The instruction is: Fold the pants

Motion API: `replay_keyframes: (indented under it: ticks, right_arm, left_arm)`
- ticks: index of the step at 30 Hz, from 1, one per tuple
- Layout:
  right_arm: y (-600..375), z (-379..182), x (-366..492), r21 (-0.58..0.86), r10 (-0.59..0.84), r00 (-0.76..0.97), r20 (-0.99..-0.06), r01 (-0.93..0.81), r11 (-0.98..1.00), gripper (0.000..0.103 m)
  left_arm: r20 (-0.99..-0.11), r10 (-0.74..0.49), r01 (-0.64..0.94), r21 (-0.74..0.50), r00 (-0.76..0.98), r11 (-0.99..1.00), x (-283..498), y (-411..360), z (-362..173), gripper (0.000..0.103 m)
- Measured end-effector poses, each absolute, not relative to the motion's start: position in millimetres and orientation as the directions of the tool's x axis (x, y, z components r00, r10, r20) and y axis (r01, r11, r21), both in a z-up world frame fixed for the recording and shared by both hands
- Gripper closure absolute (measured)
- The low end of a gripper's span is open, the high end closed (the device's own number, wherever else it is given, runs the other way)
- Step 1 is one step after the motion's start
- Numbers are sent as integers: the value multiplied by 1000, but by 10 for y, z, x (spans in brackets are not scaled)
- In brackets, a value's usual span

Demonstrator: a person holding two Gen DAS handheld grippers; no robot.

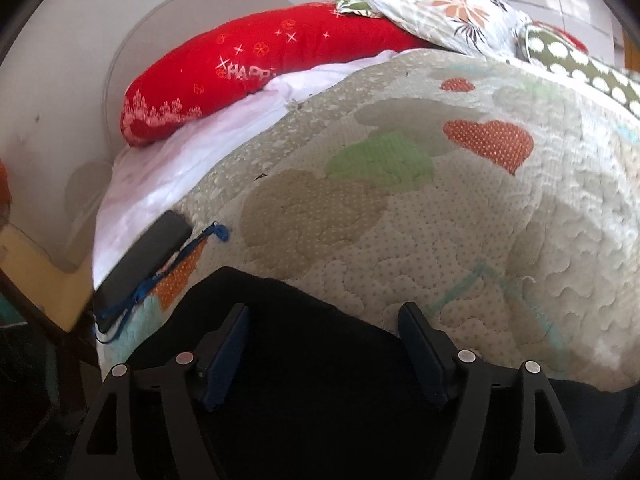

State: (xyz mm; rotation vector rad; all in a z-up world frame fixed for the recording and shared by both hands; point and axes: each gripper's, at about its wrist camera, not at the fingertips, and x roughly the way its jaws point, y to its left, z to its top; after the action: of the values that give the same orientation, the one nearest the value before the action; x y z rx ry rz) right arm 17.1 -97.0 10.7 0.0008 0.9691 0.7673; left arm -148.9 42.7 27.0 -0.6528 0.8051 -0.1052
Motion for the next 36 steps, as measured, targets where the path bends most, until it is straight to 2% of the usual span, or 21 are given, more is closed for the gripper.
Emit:
replay_keyframes:
  ticks: [1, 2, 5, 6, 10, 14, 19, 22, 23, 24, 26, 27, 30, 36]
  right_arm:
    - [-966, 115, 159, 322, 584, 332, -741, -587, 743, 30]
    - [-960, 131, 149, 316, 580, 336, -742, -588, 745, 30]
    - [-1018, 216, 120, 316, 575, 353, -738, -572, 757, 30]
    - [-1069, 276, 100, 331, 580, 360, -731, -556, 762, 30]
    - [-1285, 546, 46, 423, 631, 356, -689, -509, 750, 30]
    - [-1573, 913, -69, 519, 685, 364, -631, -458, 722, 29]
    - [-1629, 1116, -223, 496, 652, 341, -677, -444, 747, 25]
    - [-1589, 978, -249, 398, 550, 342, -762, -423, 814, 25]
    - [-1600, 900, -254, 406, 552, 327, -767, -419, 812, 25]
    - [-1597, 789, -255, 433, 570, 295, -767, -417, 799, 27]
    - [-1603, 668, -278, 442, 584, 279, -762, -435, 784, 55]
    - [-1632, 661, -304, 433, 585, 296, -755, -444, 784, 66]
    - [-1793, 835, -411, 408, 598, 351, -721, -483, 775, 74]
    - [-2552, 1347, -648, 323, 546, 519, -657, -461, 826, 80]
  left_arm:
    - [-629, -322, -155, -582, 707, 798, -1494, 432, 279, 43]
    - [-636, -316, -159, -575, 704, 803, -1472, 440, 283, 64]
    - [-630, -312, -131, -555, 711, 822, -1483, 407, 347, 73]
    - [-626, -296, -117, -532, 722, 839, -1510, 367, 398, 73]
    - [-583, -166, -23, -302, 795, 953, -1667, -69, 681, 73]
    - [-539, -114, 50, -132, 835, 990, -1792, -507, 747, 73]
    - [-512, -129, 120, -50, 849, 992, -1870, -863, 744, 74]
    - [-508, -134, 132, -41, 851, 990, -1856, -893, 738, 74]
    - [-510, -133, 132, -39, 850, 990, -1861, -897, 742, 74]
    - [-513, -133, 132, -38, 848, 991, -1847, -886, 745, 74]
    - [-527, -136, 131, -48, 839, 990, -1849, -872, 753, 74]
    - [-532, -148, 135, -64, 834, 989, -1842, -858, 763, 74]
    - [-507, -218, 182, -121, 834, 976, -1863, -895, 927, 74]
    - [-409, -551, 443, -333, 727, 832, -1823, -1395, 1312, 74]
